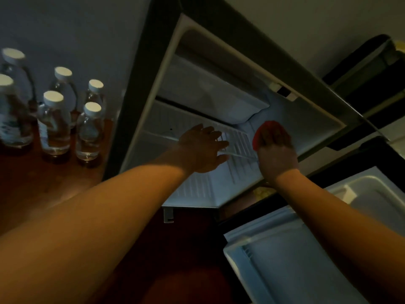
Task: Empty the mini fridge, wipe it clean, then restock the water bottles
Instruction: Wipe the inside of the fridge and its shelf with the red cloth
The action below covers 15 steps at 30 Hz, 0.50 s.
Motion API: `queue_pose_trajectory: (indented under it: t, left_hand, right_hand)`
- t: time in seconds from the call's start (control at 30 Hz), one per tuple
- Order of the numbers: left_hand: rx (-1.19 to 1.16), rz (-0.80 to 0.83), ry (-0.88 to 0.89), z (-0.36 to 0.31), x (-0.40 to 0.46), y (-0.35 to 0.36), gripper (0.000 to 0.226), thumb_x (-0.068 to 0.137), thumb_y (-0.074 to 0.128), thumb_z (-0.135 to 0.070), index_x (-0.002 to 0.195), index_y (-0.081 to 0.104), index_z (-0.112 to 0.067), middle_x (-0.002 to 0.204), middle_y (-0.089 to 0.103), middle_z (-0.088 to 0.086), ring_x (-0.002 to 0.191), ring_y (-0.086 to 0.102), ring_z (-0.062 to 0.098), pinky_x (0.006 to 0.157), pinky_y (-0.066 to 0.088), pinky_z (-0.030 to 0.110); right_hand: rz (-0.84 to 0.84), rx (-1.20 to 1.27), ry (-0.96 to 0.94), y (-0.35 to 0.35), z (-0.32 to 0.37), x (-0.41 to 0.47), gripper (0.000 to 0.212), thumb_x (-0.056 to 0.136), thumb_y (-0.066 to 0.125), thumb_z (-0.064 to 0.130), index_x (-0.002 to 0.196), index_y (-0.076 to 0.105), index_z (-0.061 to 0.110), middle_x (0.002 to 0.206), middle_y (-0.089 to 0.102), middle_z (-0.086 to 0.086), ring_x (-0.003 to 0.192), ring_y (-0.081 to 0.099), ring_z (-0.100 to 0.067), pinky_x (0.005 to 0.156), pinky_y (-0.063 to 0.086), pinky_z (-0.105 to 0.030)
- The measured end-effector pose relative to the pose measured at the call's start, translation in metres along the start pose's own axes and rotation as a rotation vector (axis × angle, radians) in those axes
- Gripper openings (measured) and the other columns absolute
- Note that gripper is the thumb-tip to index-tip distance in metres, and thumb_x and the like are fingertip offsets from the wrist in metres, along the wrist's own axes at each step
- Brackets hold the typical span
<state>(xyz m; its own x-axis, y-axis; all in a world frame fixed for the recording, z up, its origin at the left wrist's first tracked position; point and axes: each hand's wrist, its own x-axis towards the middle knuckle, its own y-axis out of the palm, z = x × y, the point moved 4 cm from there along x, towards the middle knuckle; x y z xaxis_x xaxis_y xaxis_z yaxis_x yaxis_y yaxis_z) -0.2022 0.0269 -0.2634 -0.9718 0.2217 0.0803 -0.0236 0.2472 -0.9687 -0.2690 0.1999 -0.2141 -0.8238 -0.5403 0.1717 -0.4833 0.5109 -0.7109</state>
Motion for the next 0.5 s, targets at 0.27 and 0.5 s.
queue_pose_trajectory:
  t: [0.27,0.5]
  left_hand:
    - [-0.056,-0.081,-0.290,0.051,-0.004,-0.014,0.059,0.103,0.018,-0.056,0.156,0.022,-0.032,0.166,0.011,-0.003,0.152,0.005,0.021,0.121,-0.003,0.052]
    - [0.029,-0.072,-0.344,0.049,0.001,-0.010,0.067,0.097,0.016,-0.069,0.157,0.013,-0.039,0.166,0.007,-0.009,0.152,0.003,0.016,0.121,-0.006,0.049]
  right_hand:
    - [-0.225,0.602,0.292,0.000,0.008,0.014,0.053,0.090,0.059,0.006,0.139,0.044,-0.007,0.142,0.046,-0.028,0.132,0.043,-0.044,0.115,0.030,-0.049]
    - [-0.460,0.913,0.669,-0.056,-0.003,0.055,0.032,0.096,0.055,0.023,0.125,0.062,0.011,0.127,0.061,-0.014,0.121,0.055,-0.031,0.100,0.044,-0.039]
